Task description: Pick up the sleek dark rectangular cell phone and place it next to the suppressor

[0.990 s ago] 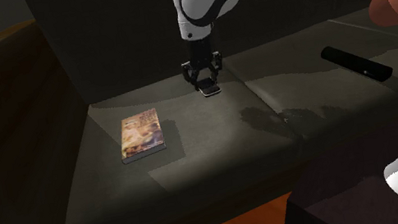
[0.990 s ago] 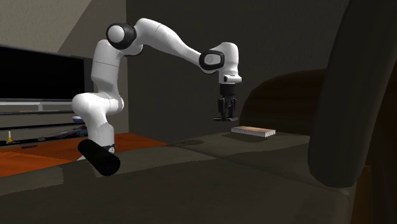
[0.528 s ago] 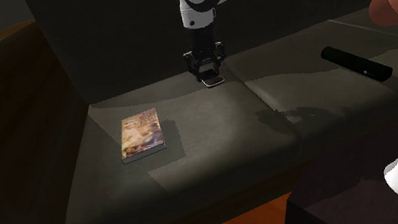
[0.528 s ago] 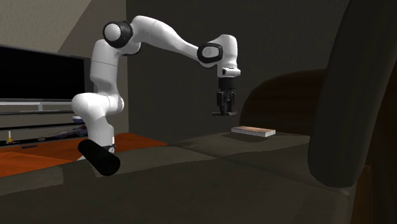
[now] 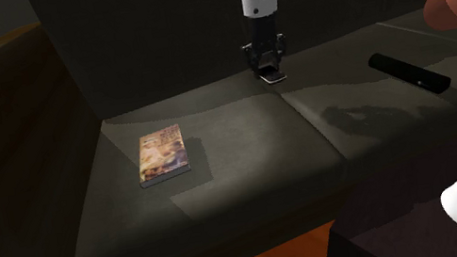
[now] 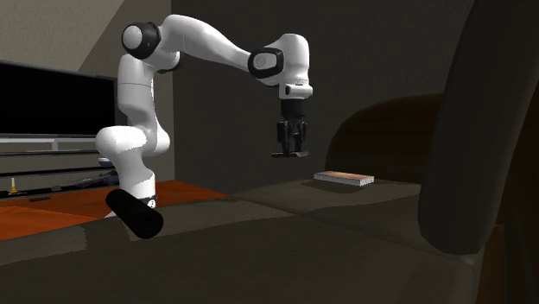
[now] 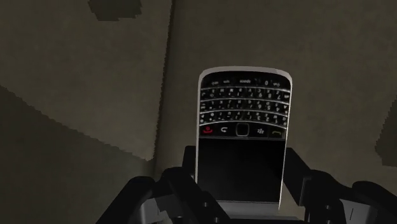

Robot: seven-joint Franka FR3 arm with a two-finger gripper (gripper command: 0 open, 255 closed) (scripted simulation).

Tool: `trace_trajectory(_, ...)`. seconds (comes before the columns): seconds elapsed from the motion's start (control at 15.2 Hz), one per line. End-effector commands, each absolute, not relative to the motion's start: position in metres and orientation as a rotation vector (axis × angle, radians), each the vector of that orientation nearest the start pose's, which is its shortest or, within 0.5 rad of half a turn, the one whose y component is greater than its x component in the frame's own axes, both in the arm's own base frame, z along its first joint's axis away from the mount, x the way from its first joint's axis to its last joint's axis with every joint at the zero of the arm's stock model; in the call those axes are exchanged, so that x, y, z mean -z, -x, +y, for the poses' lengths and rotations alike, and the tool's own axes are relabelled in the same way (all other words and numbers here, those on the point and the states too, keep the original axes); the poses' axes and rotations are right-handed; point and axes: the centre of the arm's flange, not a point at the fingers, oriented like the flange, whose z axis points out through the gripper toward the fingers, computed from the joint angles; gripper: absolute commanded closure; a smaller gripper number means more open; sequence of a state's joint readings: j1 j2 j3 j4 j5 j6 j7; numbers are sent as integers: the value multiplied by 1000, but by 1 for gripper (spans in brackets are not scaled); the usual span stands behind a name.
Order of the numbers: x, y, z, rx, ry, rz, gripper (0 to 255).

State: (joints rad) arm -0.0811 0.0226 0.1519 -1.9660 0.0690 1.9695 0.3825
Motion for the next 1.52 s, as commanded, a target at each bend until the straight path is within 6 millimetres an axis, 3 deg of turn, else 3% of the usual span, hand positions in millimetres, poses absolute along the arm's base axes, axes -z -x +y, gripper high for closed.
trace_trajectory(0.0,-456,-549,17,-51,3036,518,255)
trace_trajectory(1.25,-456,-470,-224,-51,3036,518,255)
trace_trajectory(1.45,-440,-470,-224,-51,3036,518,255)
